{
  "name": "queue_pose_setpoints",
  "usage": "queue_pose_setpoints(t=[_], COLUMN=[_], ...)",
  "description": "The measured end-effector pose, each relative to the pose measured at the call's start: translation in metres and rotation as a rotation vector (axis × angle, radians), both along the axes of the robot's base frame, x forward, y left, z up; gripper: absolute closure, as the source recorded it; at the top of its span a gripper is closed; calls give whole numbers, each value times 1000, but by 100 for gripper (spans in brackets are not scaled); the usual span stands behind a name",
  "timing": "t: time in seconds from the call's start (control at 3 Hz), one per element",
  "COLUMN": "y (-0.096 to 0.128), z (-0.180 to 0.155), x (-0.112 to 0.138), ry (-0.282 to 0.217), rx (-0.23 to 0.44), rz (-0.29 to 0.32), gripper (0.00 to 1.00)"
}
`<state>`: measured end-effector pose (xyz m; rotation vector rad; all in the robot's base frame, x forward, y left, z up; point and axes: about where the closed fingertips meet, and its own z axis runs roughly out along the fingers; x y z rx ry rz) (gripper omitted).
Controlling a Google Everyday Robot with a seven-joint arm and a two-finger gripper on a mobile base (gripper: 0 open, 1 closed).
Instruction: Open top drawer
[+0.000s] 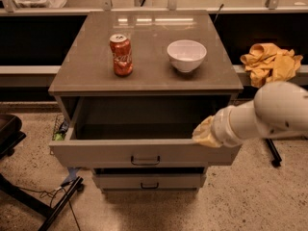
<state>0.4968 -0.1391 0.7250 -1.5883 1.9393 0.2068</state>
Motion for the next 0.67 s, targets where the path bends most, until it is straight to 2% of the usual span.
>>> queue_pose_setpoints(t=[0.33, 0.67], y=[-13, -20], z=[52, 86], x=[27, 53], ry=[-4, -31], rx=[-94, -161], rz=[-15, -9], gripper=[100, 100])
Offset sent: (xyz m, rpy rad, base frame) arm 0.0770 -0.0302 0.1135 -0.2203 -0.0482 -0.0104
